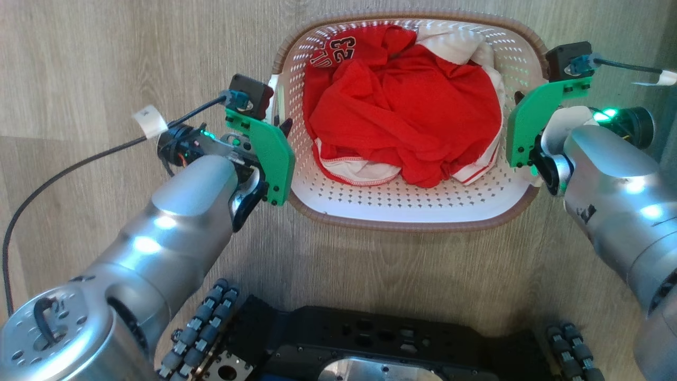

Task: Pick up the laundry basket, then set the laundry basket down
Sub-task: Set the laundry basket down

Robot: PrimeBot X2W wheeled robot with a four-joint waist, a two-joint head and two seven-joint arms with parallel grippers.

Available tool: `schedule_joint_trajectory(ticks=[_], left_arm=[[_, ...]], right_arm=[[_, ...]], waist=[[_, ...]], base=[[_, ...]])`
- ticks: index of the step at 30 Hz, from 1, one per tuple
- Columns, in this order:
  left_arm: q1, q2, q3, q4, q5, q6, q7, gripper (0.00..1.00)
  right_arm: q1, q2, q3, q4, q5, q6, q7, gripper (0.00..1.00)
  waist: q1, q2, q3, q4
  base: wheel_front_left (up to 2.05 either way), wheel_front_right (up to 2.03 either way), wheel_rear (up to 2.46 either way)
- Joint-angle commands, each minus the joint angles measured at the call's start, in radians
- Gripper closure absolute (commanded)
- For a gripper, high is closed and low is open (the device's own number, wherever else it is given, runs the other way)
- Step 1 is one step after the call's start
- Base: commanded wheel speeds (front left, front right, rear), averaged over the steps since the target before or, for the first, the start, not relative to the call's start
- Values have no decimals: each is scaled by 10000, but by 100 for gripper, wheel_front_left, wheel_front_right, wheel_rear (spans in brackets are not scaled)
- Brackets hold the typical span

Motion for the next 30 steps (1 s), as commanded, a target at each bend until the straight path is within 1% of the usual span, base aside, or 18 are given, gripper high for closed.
schedule_joint_trajectory(ticks=[1,2,3,6,11,30], left_arm=[[-407,-110,45,-311,70,63,-384,59],[-408,-110,45,-285,24,154,-398,18],[-398,-110,45,-257,-46,243,-377,0],[-361,-110,45,-213,-249,399,-280,0],[-299,-110,45,-46,-278,485,-278,0],[86,-110,44,220,-394,564,136,0]], right_arm=[[790,352,258,-32,-119,144,-157,97],[780,352,237,-9,-102,144,-191,58],[763,352,223,16,-99,144,-240,0],[755,370,180,83,-60,144,-260,0],[703,390,166,149,-52,144,-252,0],[839,467,179,248,-46,144,-179,0]], waist=[[1,0,-8,-3],[1,0,-15,-3],[1,0,-25,-2],[1,0,-66,3],[1,0,-148,-13],[1,0,-953,-52]], base=[[0,0,0],[0,0,0],[0,0,0],[0,0,0],[0,0,0],[0,0,0]])
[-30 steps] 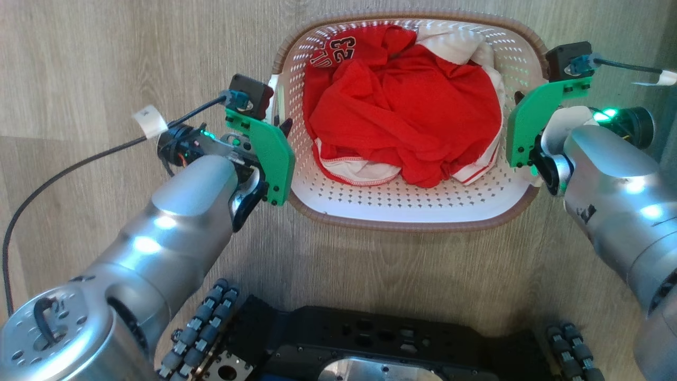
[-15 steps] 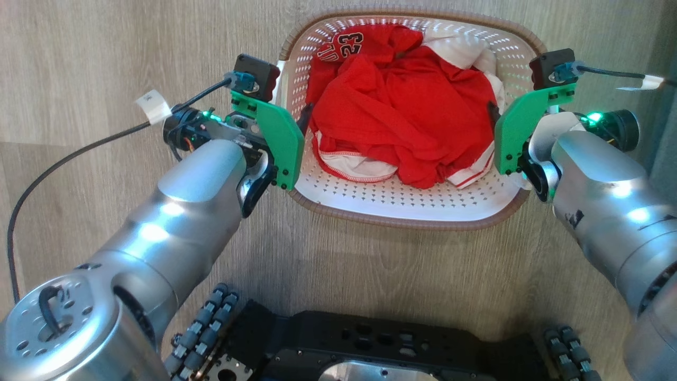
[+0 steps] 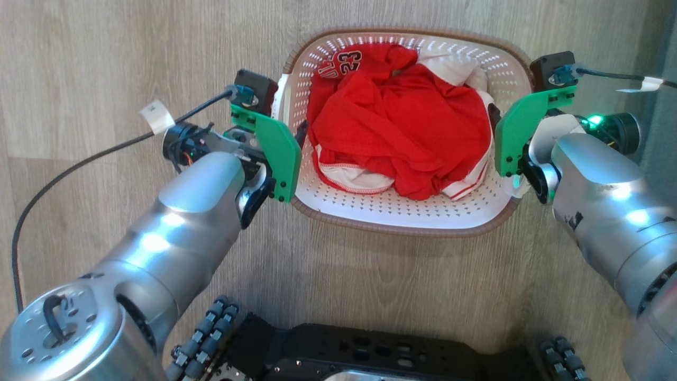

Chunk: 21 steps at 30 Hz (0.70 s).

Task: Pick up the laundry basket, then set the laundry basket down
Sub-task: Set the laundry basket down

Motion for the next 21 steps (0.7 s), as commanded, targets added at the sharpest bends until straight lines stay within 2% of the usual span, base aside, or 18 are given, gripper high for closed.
schedule_joint_trajectory(ticks=[1,12,21], left_arm=[[239,164,61,24,-88,86,36,0],[605,164,61,276,-186,140,53,0],[1504,164,61,608,-147,48,9,0]], right_arm=[[735,152,99,-42,-45,69,-6,0],[1033,216,105,-31,37,69,45,0],[1936,348,35,-38,325,69,59,0]], waist=[[0,0,-124,13],[0,0,-940,-37],[0,0,-2725,-257]], base=[[0,0,0],[0,0,0],[0,0,0]])
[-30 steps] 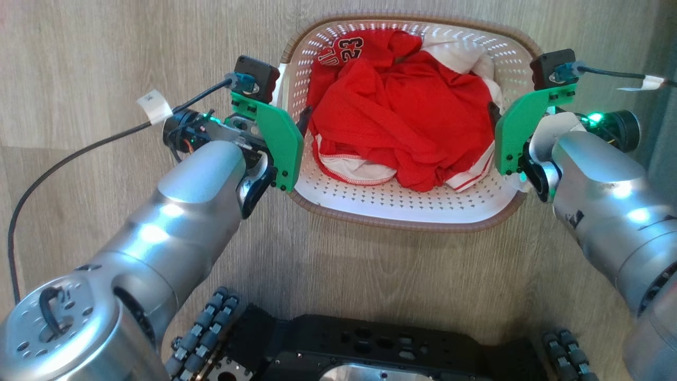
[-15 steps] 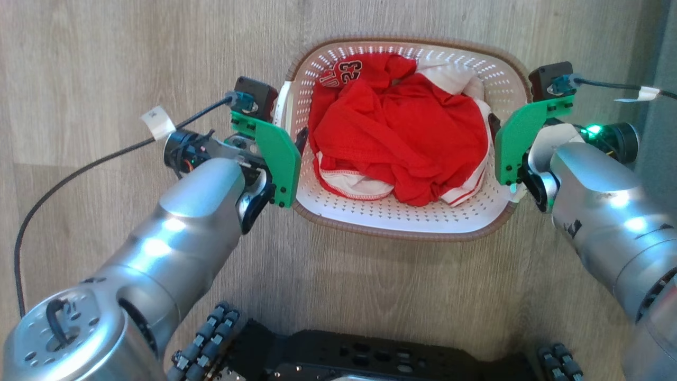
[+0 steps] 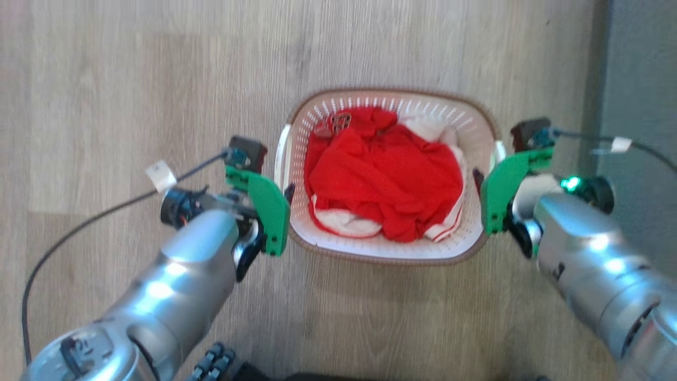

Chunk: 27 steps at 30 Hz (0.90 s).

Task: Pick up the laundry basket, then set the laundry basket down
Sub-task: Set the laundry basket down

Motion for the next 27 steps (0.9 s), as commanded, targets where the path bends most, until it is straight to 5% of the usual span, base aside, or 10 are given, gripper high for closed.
schedule_joint_trajectory(ticks=[1,17,22,27], left_arm=[[135,185,65,25,47,-32,-74,0],[1649,185,211,512,421,26,-1872,0],[1502,701,1533,-955,1274,1138,-1981,0],[2698,1634,3844,-3893,3329,2223,-1985,0]], right_arm=[[584,114,51,-44,36,69,-36,0],[2294,185,-95,-800,430,69,-1523,0],[2455,-55,-407,-1222,270,69,-1877,0],[2278,-716,-2695,-2399,-1216,69,-1895,0]], waist=[[1,-1,-721,-106],[1,-1,-4600,-310],[1,-1,-5320,-332],[1,-1,-5701,-395]], base=[[0,0,0],[0,0,0],[0,0,0],[0,0,0]])
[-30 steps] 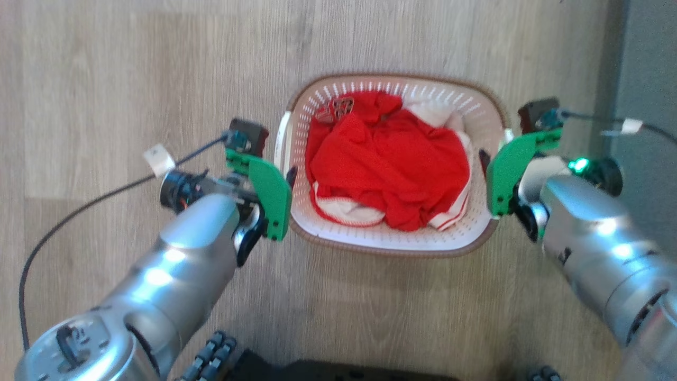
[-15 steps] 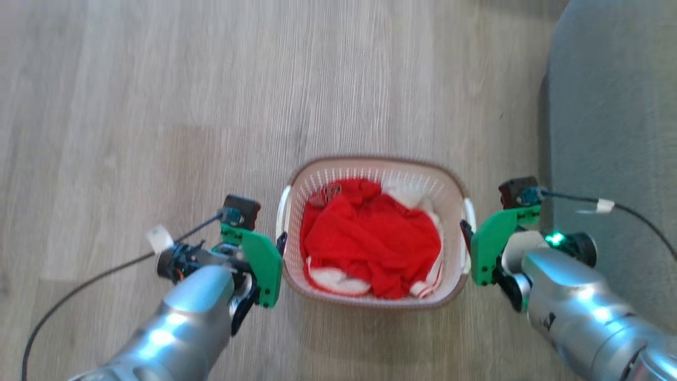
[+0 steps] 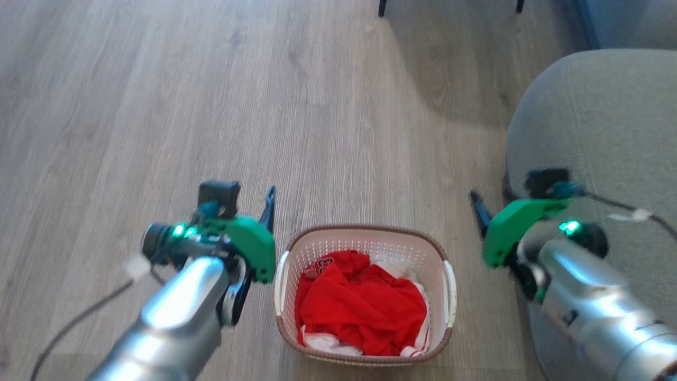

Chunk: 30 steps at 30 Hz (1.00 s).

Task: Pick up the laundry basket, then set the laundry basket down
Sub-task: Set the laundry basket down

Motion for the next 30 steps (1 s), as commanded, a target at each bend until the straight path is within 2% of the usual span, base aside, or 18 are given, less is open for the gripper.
schedule_joint_trajectory(ticks=[1,6,7,11,14,17,22,24,25,30], left_arm=[[579,525,1125,-1052,757,363,-106,0],[2105,749,3370,-3462,2580,922,-107,0],[2105,749,3370,-3462,2580,922,-107,0],[3175,572,4770,-5128,3921,944,-107,0],[3827,347,5579,-6049,4755,820,-108,0],[4389,-5,6195,-6794,5347,535,-108,0],[5172,-525,6924,-7395,6088,46,-108,0],[5400,-676,7076,-7488,6270,-184,-108,0],[5624,-793,7148,-7585,6421,-435,-108,0],[6047,-964,7431,-7713,6626,-793,-108,0]], right_arm=[[94,-326,-1047,-665,-837,69,-132,0],[1469,-608,-4486,-2982,-3476,69,-133,0],[1469,-608,-4486,-2982,-3476,69,-133,0],[2985,-126,-6627,-5057,-5718,69,-134,0],[4003,410,-7677,-6516,-7033,69,-134,0],[4906,813,-8262,-7701,-7854,69,-134,0],[6028,1215,-8980,-9479,-8443,69,-135,0],[6420,1289,-9092,-9904,-8661,69,-135,0],[6768,1345,-9308,-10157,-8878,69,-135,0],[7293,1419,-9594,-10433,-9032,69,-135,0]], waist=[[1,-1,-280,-63],[1,-1,-497,-147],[1,-1,-497,-147],[1,-1,-617,-202],[1,-1,-673,-206],[1,-1,-729,-152],[1,-1,-795,-121],[1,-1,-814,-126],[1,-1,-821,-141],[1,-1,-801,-201]], base=[[0,0,0],[0,0,0],[0,0,0],[0,0,0],[0,0,0],[0,0,0],[0,0,0],[0,0,0],[0,0,0],[0,0,0]])
